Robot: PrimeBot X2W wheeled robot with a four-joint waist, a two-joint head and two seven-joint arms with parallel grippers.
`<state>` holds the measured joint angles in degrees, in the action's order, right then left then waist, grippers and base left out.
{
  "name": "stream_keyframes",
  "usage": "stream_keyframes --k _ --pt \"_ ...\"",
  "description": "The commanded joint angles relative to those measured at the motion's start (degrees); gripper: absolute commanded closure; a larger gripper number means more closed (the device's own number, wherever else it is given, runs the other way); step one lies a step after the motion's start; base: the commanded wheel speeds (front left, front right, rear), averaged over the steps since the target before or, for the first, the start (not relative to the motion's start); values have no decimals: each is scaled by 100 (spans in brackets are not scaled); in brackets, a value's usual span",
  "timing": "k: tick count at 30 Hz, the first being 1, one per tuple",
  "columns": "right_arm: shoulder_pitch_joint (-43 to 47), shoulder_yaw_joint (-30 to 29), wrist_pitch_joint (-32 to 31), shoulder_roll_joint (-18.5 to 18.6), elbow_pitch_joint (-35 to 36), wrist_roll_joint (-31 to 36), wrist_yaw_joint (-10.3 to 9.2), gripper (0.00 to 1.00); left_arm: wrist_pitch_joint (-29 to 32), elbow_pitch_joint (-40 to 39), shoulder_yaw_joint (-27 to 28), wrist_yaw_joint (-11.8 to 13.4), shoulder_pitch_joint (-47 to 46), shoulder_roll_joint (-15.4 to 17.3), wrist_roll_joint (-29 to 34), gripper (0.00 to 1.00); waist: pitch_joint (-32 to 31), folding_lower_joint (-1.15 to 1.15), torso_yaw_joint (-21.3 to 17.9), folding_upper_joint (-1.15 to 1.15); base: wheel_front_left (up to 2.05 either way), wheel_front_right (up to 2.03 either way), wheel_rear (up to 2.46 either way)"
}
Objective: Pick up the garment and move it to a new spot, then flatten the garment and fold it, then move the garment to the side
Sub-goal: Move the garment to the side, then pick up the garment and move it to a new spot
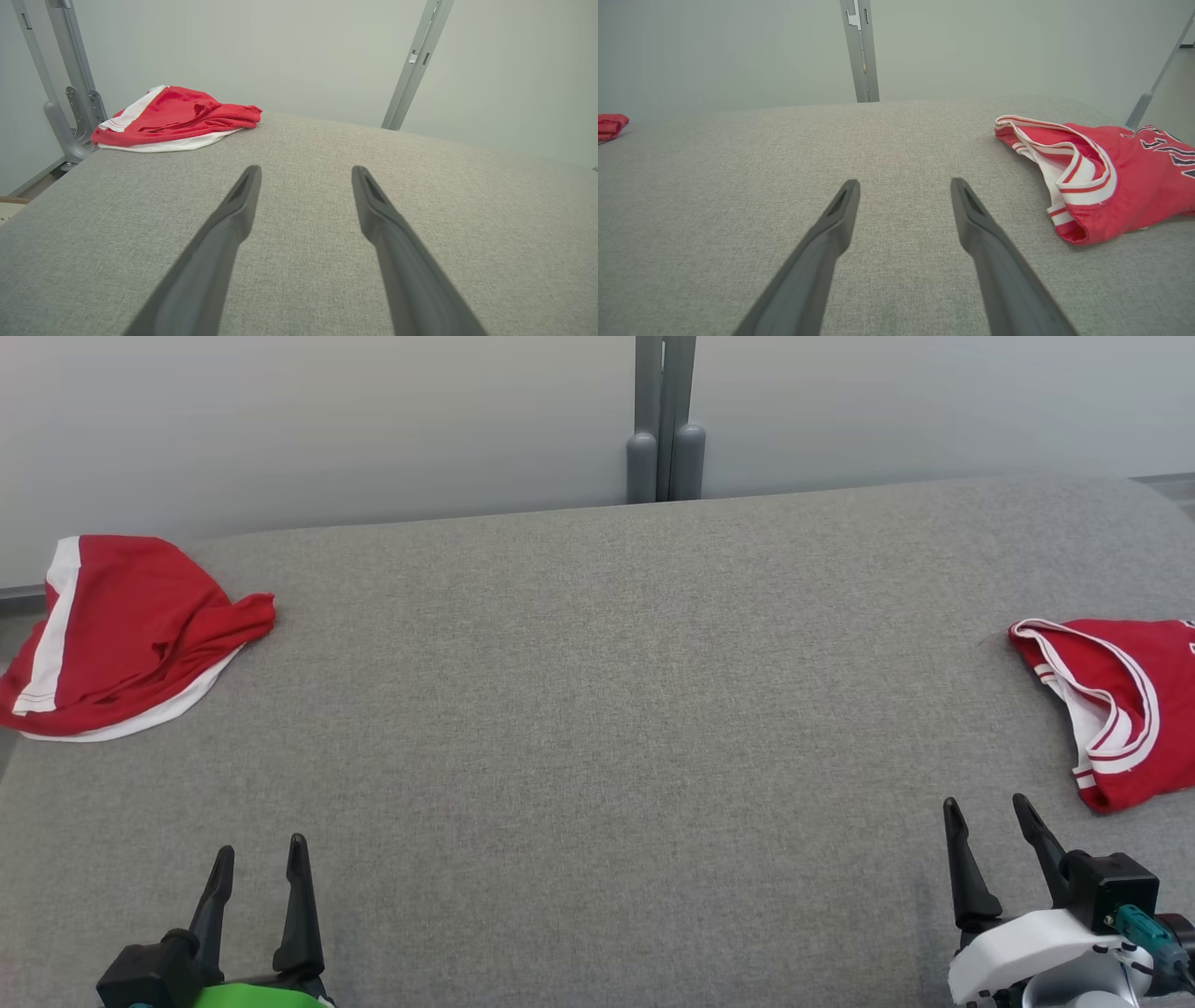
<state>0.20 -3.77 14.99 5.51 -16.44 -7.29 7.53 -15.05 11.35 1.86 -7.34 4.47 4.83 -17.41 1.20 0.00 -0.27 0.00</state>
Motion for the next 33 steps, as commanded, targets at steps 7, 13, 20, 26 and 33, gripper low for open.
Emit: stream_keyframes --k 7,13,20,26,33 --pt "-33 -39 25 2 24 30 -8 0 -14 -24 -63 -20 -15 40 0 0 57 0 2 0 0 0 0" --pt "-71 -44 25 43 64 55 -8 0 -14 -53 -60 -22 -34 47 4 0 94 0 9 0 0 0 0" --pt "-137 21 24 130 154 82 -8 0 -13 -85 -100 -22 -144 70 36 0 149 0 195 0 0 0 0" --pt "-73 130 21 145 174 29 -8 0 -14 -124 -114 -22 -81 50 100 0 36 0 935 0 0 0 0" --pt "-63 298 22 140 104 -17 -8 0 -13 -115 -76 -22 85 109 117 0 -171 0 2049 0 0 0 0"
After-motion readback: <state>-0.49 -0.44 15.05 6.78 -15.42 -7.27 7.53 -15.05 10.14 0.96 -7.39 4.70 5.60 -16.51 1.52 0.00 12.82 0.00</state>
